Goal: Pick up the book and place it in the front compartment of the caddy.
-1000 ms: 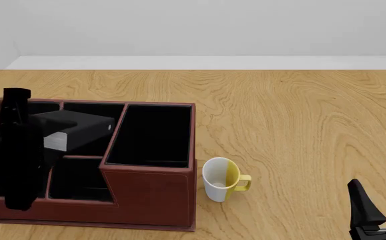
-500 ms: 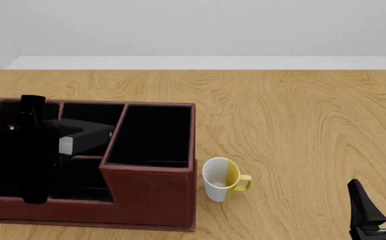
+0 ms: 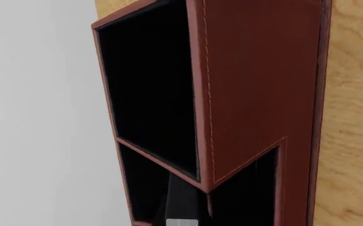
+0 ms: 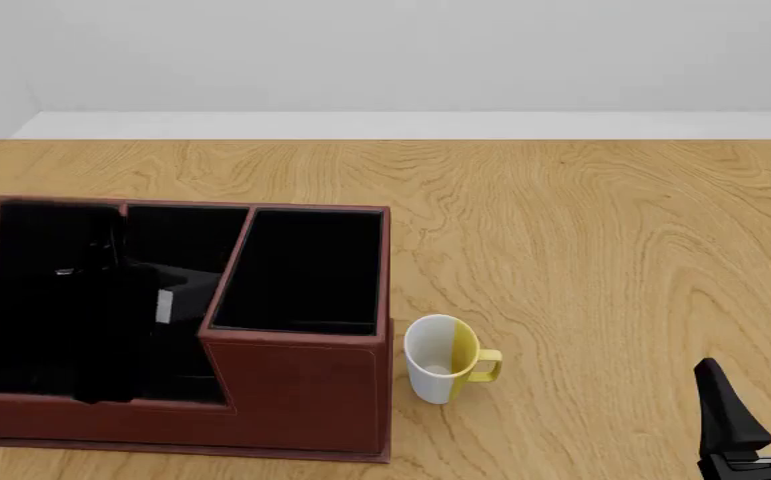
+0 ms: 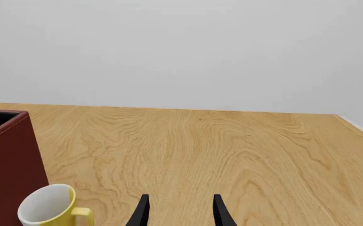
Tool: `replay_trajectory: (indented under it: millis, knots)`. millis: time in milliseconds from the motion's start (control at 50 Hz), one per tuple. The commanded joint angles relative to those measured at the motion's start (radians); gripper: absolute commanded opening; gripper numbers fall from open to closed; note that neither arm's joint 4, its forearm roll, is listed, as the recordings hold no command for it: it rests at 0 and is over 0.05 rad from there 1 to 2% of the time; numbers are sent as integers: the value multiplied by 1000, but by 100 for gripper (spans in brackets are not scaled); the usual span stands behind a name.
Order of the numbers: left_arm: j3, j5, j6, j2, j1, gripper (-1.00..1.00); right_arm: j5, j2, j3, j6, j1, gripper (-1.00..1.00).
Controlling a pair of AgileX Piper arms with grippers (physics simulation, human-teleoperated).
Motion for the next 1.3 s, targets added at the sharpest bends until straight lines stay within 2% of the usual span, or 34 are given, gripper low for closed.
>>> replay_trajectory:
  millis: [20,280,320,360,440,460,700,920,980,1000,1300]
  knots:
    - [-1,-35,7,41,-9,-100,0,0,0,0,0,100]
    - [-13,-119,3,140,-4,-100,0,0,0,0,0,100]
    - [-8,-163,19,147,-10,-100,0,0,0,0,0,100]
    - [-15,-149,17,157,-3,-100,0,0,0,0,0,100]
    - [-5,-201,54,173,10,-100,0,0,0,0,0,100]
    - [-21,-212,46,186,6,-100,0,0,0,0,0,100]
    - [-54,-234,41,239,6,-100,0,0,0,0,0,100]
    - [-104,-234,5,306,18,-100,0,0,0,0,0,100]
    - [-91,-238,19,303,31,-100,0,0,0,0,0,100]
    - [-97,-233,16,302,30,100,0,0,0,0,0,100]
    - [-89,-200,31,235,33,100,0,0,0,0,0,100]
